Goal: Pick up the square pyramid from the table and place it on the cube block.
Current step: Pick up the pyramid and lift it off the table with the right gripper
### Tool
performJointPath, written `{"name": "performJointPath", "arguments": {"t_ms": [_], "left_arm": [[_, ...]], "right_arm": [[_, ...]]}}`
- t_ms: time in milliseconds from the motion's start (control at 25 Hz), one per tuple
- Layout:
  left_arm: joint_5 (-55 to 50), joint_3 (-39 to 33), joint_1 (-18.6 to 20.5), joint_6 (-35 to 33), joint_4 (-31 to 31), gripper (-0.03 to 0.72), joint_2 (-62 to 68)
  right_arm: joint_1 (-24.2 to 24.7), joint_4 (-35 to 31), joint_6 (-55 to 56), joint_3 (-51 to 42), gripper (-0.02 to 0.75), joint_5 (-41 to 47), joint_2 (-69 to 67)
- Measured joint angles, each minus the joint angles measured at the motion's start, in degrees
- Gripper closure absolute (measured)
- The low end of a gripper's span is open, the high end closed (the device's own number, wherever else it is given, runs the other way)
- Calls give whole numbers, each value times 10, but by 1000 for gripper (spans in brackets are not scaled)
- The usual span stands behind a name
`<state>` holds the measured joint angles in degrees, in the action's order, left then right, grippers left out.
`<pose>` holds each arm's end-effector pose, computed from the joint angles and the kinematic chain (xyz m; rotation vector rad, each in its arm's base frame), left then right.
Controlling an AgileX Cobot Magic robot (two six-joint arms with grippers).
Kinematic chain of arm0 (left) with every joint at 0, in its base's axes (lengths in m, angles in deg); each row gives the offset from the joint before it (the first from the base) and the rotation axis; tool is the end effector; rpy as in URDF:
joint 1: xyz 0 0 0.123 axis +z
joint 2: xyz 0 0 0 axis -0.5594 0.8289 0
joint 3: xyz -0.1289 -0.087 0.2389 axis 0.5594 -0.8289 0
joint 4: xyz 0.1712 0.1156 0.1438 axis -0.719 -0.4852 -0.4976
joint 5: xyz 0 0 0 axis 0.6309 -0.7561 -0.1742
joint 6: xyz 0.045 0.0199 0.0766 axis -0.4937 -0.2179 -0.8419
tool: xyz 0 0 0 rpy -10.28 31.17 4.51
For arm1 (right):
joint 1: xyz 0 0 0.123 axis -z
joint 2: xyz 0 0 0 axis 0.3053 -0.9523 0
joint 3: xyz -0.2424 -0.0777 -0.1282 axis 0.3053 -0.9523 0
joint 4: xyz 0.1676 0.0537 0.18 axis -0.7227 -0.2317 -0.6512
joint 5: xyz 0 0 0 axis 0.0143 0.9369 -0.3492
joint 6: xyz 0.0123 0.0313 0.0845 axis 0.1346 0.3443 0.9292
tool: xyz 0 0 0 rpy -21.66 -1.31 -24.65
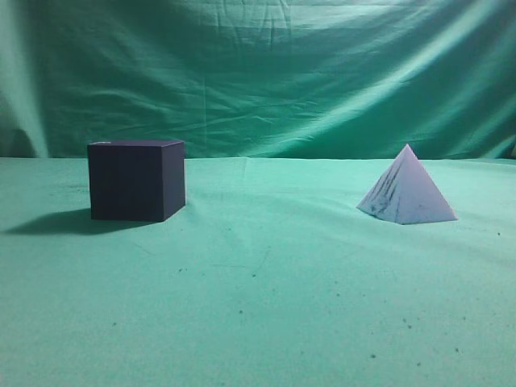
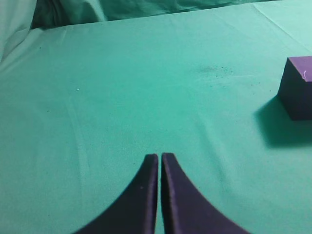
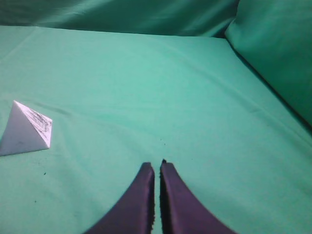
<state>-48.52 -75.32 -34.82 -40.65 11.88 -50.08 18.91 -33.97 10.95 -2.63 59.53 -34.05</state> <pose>0.0528 -0.0009 0.1746 0.0962 1.8393 0.0509 0.0530 0.0027 0.1721 -0.1010 1.8631 -0.0429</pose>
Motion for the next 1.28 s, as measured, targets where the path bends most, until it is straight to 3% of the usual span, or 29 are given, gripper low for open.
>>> {"name": "performJointPath", "arguments": {"t_ms": [160, 240, 800, 880, 1080, 1280], "left_arm": [[0, 0, 0, 0, 0, 688, 0], [0, 0, 0, 0, 0, 688, 0], [0, 0, 0, 0, 0, 688, 0], [0, 0, 0, 0, 0, 688, 0], [0, 0, 0, 0, 0, 688, 0], [0, 0, 0, 0, 0, 688, 0]], "right_arm": [[0, 0, 0, 0, 738, 0, 0], [0, 0, 0, 0, 689, 0, 0], [0, -3, 0, 0, 689, -2, 0], [0, -34, 0, -1, 689, -36, 0], [0, -273, 1, -2, 689, -188, 0], [0, -315, -39, 41, 689, -177, 0]]}}
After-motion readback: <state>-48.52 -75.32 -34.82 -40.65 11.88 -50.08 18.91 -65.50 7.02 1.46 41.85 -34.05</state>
